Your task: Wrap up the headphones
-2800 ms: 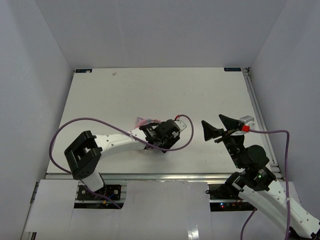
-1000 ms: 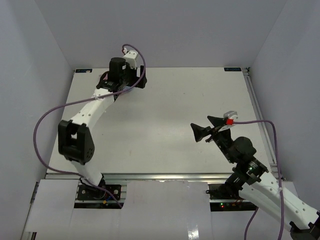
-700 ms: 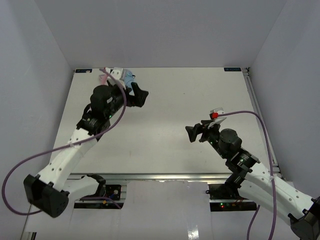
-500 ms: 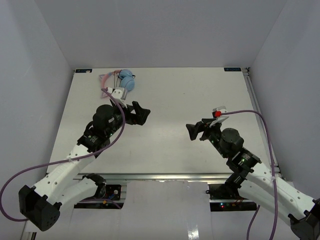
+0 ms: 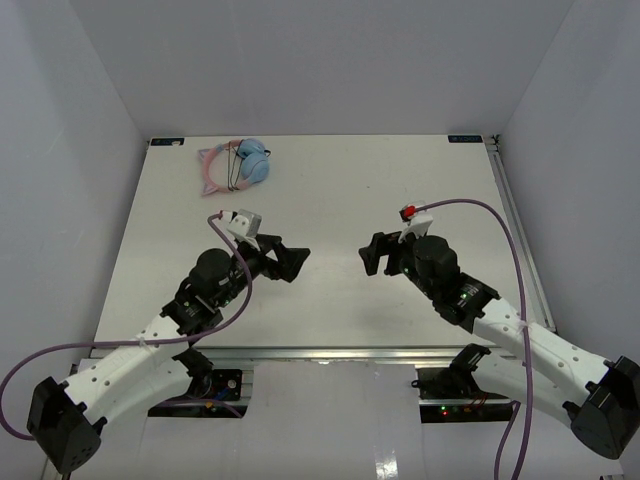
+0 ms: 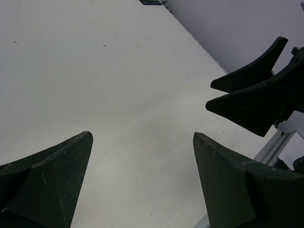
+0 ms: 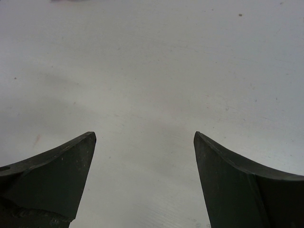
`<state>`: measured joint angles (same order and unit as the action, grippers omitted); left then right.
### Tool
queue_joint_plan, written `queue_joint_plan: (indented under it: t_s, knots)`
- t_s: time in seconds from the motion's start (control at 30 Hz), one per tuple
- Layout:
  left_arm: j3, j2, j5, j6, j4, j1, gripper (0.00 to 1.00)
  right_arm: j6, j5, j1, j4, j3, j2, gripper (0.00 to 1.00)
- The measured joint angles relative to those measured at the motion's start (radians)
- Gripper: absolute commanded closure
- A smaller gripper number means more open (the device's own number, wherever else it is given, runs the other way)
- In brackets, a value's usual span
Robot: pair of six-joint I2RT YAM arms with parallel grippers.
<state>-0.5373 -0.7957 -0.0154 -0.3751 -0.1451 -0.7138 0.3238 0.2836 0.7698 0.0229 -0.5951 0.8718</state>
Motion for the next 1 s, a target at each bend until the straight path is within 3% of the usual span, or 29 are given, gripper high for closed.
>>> queue_joint_plan:
  t_s: [0.17,0.5,1.0]
  knots:
    - [0.083,0.046,0.000,0.016,-0.072,-0.005,0.02,0.014,0.001,0.000,-0.008,0.000,0.011,0.10]
    - [0.097,0.060,0.000,0.041,-0.127,-0.026,0.02,0.019,-0.014,0.000,0.022,0.020,-0.067,0.10]
    - [0.136,0.119,-0.012,0.046,-0.156,-0.026,0.02,0.019,-0.018,0.000,0.032,0.021,-0.063,0.10]
